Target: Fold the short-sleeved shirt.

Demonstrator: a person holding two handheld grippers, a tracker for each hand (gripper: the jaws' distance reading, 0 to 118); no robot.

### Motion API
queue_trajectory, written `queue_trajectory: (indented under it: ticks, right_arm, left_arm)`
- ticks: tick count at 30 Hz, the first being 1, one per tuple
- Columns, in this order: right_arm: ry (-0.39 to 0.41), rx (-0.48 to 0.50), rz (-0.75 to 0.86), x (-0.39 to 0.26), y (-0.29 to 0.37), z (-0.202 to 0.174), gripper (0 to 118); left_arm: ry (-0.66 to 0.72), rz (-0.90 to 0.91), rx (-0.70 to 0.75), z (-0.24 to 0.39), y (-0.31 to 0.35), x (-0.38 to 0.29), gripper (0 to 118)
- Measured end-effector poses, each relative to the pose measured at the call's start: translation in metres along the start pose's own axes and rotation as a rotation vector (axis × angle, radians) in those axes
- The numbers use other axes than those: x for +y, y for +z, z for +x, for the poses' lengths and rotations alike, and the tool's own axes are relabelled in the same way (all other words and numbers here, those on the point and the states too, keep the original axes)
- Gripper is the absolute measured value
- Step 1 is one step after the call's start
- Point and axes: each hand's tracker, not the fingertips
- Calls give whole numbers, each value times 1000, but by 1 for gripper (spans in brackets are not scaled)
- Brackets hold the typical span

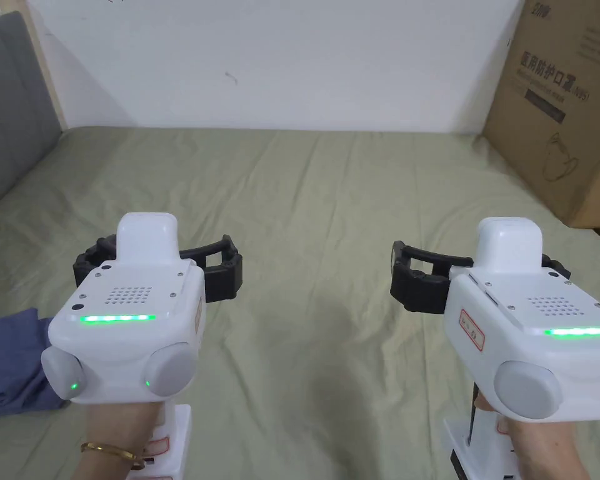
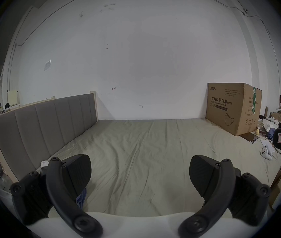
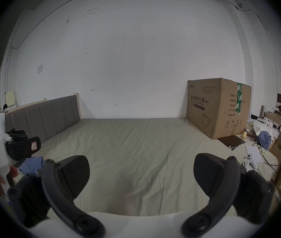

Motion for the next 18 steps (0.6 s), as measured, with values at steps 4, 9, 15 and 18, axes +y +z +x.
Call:
queue_trajectory:
  ticks: [4,9,15,18]
  right_arm:
    - [2,2,-1,0,0,-1,118]
    - [14,-2,-8,-1,-1,-2,118]
    - [14,-1,-9,-2,0,-3,118]
    - [10,1,-9,-1,0,-2,118]
  left_arm:
    - [5,-5,-3,0,0,-1,114]
    - [-8,-1,-6,1,-1,-1,114]
    - [0,-11,-5,0,-2,-3,114]
    - [1,-12,-3,-1,-3,-4,114]
